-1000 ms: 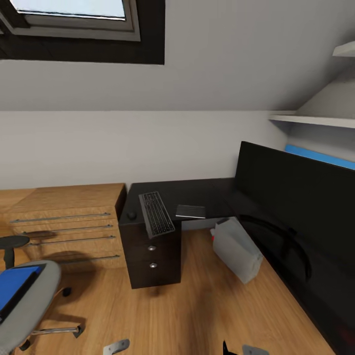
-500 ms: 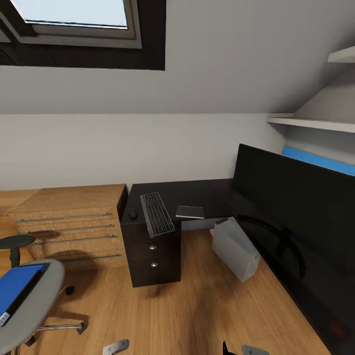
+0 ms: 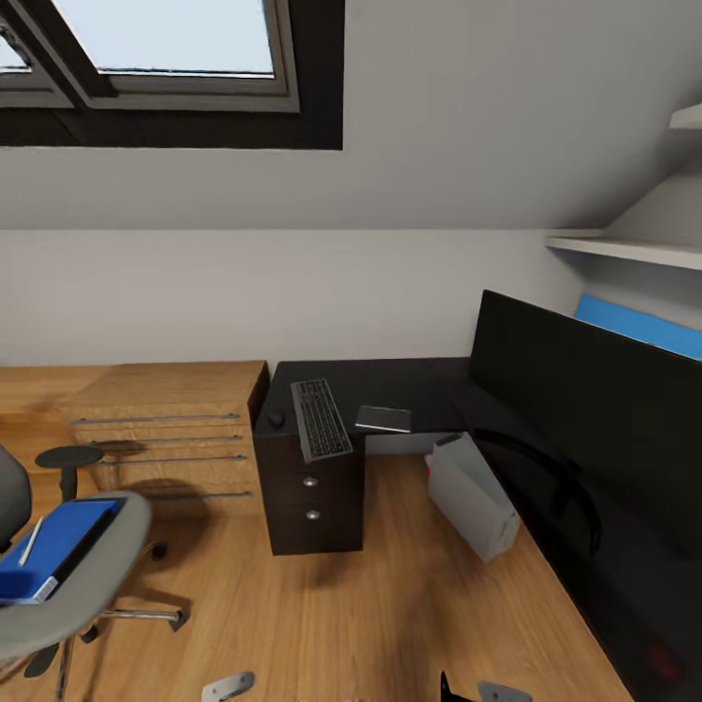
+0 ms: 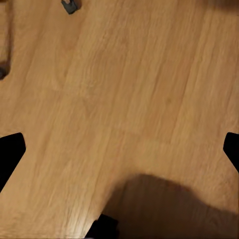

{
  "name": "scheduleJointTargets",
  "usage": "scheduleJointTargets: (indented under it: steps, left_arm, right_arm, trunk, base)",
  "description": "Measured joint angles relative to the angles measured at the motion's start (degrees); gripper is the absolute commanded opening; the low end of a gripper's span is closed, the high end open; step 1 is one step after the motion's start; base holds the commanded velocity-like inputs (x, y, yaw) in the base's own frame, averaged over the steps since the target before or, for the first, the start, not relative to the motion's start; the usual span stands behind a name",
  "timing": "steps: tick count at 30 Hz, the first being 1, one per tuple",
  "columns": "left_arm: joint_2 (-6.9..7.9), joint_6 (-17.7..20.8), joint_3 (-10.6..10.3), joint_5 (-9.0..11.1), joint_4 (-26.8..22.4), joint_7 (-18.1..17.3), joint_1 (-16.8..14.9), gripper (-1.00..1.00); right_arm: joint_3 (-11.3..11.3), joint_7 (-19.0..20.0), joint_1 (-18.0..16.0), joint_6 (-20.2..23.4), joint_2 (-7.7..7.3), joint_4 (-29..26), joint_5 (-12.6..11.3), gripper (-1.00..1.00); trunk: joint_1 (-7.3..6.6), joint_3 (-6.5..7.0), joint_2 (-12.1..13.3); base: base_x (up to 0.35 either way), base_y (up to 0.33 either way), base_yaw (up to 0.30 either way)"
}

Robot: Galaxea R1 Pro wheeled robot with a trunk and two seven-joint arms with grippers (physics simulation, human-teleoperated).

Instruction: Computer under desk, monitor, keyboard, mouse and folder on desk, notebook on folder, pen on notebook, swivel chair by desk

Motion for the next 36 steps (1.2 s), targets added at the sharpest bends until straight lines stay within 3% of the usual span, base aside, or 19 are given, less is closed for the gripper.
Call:
scheduleJointTargets:
  steps: [9,16,36]
  left_arm:
    - [0.16,-0.17,0.48,2.97,0.05,0.0,-0.01,1.0]
    - [0.14,-0.19,0.5,3.27,0.08,-0.04,-0.02,1.0]
    - [-0.04,0.33,0.41,3.21,0.02,-0.1,-0.02,1.0]
  right_arm:
    - [-0.06,0.07,0.12,-1.35,-0.09,-0.03,-0.02,1.0]
    - [-0.09,0.07,0.15,-1.36,-0.17,0.0,-0.02,1.0]
    - [0.05,0.08,0.15,-1.4,-0.26,-0.06,-0.01,1.0]
  trunk:
    - [-1.99,1.42,3.62]
    - [-3.5,2.54,6.43]
    - [-7.89,6.11,14.45]
  base:
    - [-0.03,-0.052,0.263]
    - [-0.178,-0.004,0.11]
    - [-0.322,0.0,0.005]
